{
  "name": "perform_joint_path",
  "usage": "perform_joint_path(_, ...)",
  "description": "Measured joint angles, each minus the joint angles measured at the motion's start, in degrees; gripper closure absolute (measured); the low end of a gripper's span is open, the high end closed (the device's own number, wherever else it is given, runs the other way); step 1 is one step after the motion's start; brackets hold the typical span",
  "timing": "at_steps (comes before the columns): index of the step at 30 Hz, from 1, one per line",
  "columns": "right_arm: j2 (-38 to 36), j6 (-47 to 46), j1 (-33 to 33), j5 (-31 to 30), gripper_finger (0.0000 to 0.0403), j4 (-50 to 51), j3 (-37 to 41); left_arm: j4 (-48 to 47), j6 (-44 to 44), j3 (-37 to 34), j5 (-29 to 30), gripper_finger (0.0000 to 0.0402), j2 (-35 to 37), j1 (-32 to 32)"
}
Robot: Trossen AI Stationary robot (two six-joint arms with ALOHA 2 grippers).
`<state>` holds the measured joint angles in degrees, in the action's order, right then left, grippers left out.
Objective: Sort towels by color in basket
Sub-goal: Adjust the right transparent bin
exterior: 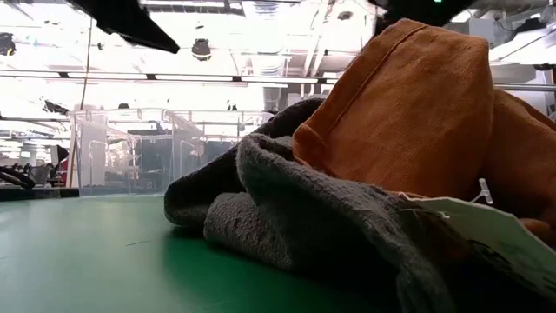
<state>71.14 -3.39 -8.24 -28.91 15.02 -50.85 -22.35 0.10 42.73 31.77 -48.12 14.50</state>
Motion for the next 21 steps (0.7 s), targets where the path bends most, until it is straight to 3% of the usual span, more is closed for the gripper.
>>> perform_joint_path(7, 5.2, 0.9, 0.5, 1.8, 0.0133, 6.0, -5.4, -5.7, 4.6, 7.1, -2.2, 0.028, -11.4, -5.0)
perform_joint_path(13, 3.5, -3.3, -0.1, 1.8, 0.0133, 13.2, -5.7, -10.7, 7.2, 13.5, -7.4, 0.0252, -19.2, -10.4)
perform_joint_path(21, 1.2, -3.6, -3.3, 1.9, 0.0133, 13.9, -5.7, -13.0, 9.2, 17.4, -15.5, 0.023, -26.9, -19.5)
